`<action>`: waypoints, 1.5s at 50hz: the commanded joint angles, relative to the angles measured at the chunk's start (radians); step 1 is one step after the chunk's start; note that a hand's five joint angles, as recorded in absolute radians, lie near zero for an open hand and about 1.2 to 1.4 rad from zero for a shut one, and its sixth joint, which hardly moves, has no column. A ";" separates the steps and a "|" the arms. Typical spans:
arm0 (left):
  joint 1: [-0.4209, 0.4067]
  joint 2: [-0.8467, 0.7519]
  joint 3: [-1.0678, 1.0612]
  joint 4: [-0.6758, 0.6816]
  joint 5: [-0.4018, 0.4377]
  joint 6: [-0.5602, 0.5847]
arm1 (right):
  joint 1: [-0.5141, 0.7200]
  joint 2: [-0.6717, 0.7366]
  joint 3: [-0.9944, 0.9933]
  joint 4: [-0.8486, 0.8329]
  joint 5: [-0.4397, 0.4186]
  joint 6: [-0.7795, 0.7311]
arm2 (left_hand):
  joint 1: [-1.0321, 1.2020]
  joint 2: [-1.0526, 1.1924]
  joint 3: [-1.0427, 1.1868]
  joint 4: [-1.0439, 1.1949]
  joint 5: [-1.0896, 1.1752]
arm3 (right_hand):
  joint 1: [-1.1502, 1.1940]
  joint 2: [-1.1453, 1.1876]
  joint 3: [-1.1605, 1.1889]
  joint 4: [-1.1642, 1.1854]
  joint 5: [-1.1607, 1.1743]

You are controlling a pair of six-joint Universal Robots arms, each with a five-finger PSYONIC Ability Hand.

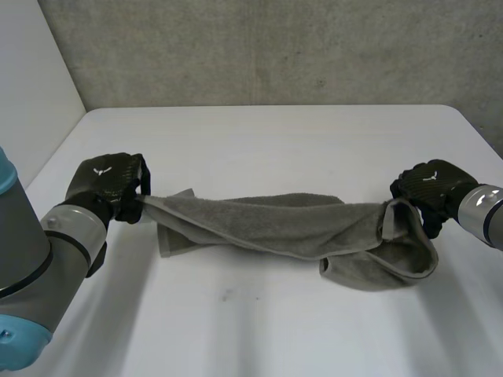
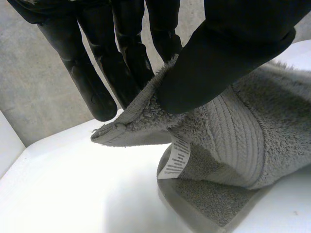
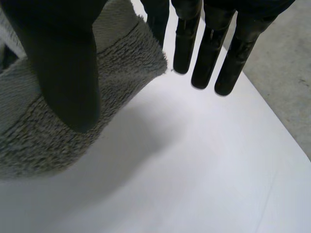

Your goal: Fold the towel.

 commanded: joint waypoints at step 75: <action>0.035 -0.010 -0.051 0.023 -0.001 -0.009 | 0.378 -0.076 0.487 -0.674 0.343 0.037 | 0.205 0.179 0.180 0.179 0.184 | 0.714 0.676 0.680 0.678 0.671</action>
